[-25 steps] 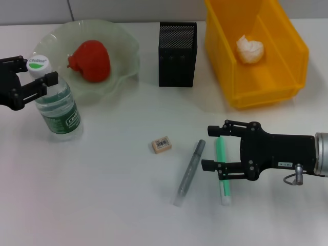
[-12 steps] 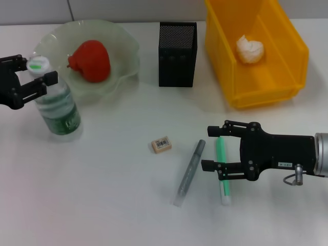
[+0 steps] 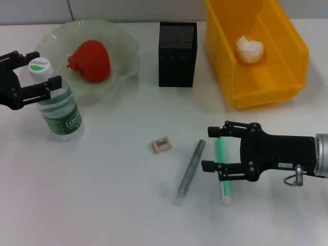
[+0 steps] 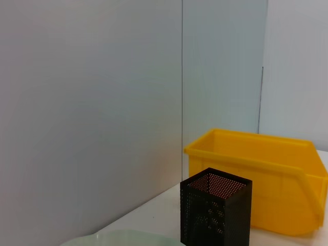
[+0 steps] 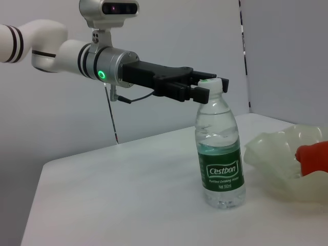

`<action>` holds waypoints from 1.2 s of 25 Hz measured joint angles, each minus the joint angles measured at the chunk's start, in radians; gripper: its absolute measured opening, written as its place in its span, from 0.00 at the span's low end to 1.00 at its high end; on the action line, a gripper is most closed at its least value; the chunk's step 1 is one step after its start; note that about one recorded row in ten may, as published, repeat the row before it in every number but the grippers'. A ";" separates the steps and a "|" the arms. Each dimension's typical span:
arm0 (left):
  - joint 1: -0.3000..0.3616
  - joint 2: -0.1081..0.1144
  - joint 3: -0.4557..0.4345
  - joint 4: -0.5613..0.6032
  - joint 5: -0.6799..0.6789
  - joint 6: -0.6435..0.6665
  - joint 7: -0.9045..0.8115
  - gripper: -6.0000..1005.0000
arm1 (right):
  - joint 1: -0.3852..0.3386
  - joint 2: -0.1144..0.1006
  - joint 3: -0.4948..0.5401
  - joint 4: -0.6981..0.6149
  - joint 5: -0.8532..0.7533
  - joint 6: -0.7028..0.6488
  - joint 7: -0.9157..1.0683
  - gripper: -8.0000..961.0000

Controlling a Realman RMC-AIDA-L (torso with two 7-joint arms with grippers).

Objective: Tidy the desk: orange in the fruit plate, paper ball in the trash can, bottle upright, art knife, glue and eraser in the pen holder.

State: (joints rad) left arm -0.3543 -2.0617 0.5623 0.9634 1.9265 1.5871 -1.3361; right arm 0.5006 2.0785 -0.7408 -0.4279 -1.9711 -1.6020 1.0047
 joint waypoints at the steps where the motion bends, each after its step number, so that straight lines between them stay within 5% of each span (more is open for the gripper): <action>1: 0.000 0.000 -0.002 0.000 0.000 0.000 0.000 0.74 | 0.000 0.000 0.000 0.000 0.000 0.000 0.000 0.84; 10: 0.003 0.000 -0.009 -0.002 -0.086 0.009 -0.026 0.78 | -0.002 0.000 0.000 -0.001 0.000 0.000 0.000 0.84; 13: 0.006 0.017 -0.010 -0.033 -0.273 0.142 -0.091 0.78 | -0.002 0.000 0.000 -0.002 0.000 0.001 0.000 0.84; 15: 0.006 0.017 -0.010 -0.033 -0.273 0.142 -0.091 0.78 | -0.001 0.000 0.001 -0.002 0.000 0.001 0.000 0.84; 16: -0.001 0.029 -0.009 -0.074 -0.330 0.253 -0.114 0.78 | 0.000 -0.001 0.001 -0.002 0.001 0.002 0.000 0.84; 22: -0.002 0.033 0.008 -0.117 -0.340 0.339 -0.105 0.78 | 0.003 -0.002 0.007 -0.003 0.005 0.002 0.000 0.83; 25: 0.013 0.028 0.108 -0.235 -0.290 0.349 0.039 0.78 | 0.006 -0.002 0.009 -0.004 0.006 0.002 0.007 0.83; 30: 0.014 0.024 0.120 -0.309 -0.201 0.322 0.149 0.78 | 0.013 -0.004 0.009 -0.006 0.008 -0.004 0.032 0.83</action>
State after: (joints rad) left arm -0.3402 -2.0372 0.6821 0.6539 1.7256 1.9094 -1.1866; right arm 0.5131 2.0747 -0.7316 -0.4339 -1.9635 -1.6064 1.0372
